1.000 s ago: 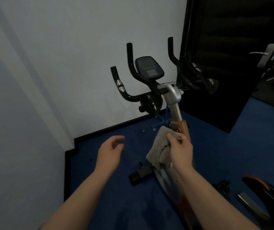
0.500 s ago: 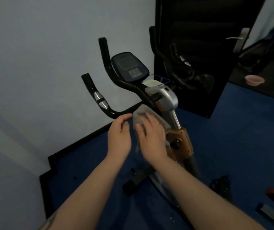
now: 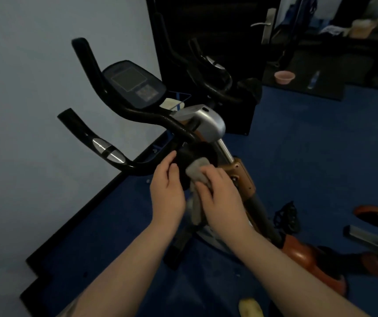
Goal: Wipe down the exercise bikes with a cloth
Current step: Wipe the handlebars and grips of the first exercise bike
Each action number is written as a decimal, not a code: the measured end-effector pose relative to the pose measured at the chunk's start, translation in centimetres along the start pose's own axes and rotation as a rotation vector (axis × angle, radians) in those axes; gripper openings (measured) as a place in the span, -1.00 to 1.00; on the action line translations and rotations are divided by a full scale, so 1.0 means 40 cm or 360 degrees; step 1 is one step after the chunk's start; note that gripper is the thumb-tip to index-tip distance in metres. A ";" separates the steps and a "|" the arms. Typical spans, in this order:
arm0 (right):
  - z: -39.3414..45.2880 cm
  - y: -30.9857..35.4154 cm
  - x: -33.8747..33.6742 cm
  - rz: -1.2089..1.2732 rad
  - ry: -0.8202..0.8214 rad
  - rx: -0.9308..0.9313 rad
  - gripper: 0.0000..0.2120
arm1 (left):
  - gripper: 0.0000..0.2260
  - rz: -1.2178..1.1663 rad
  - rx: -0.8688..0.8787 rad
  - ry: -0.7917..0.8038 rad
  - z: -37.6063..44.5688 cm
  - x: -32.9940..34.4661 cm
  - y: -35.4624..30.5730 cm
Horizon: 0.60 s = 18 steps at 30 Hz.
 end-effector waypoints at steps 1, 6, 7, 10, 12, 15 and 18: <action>0.004 -0.010 -0.009 0.0016 0.0021 0.0009 -0.84 | -0.70 -0.0015 0.0008 -0.0038 -0.001 -0.001 0.000; 0.136 0.017 -0.001 -0.0279 0.0065 -0.0172 -0.81 | -0.75 -0.0049 -0.0001 -0.0174 0.005 -0.002 -0.006; 0.135 0.013 0.001 -0.0282 0.0079 -0.0195 -0.79 | -0.75 -0.0055 0.0008 -0.0179 0.000 0.001 -0.007; 0.076 -0.021 -0.028 -0.0096 0.0187 -0.0248 -0.74 | -0.75 -0.0087 0.0017 -0.0229 -0.012 0.006 -0.005; 0.084 -0.028 -0.054 -0.0111 0.0332 -0.0329 -0.75 | -0.74 -0.0101 -0.0010 -0.0273 -0.010 0.010 -0.001; 0.169 0.012 -0.052 -0.0379 0.0313 -0.0560 -0.79 | -0.75 -0.0064 0.0008 -0.0355 -0.005 0.012 -0.004; 0.185 0.044 -0.011 -0.0321 0.0255 -0.0564 -0.73 | -0.75 -0.0167 0.0032 -0.0406 -0.015 0.020 -0.007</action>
Point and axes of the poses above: each hand's wrist, its own z-axis towards the middle knuckle, its own x-axis out of the palm, y = z × x, the point moved 5 cm from there along z, towards the middle knuckle, and after that the axes turned 2 degrees about z, right-handed, at the moved point
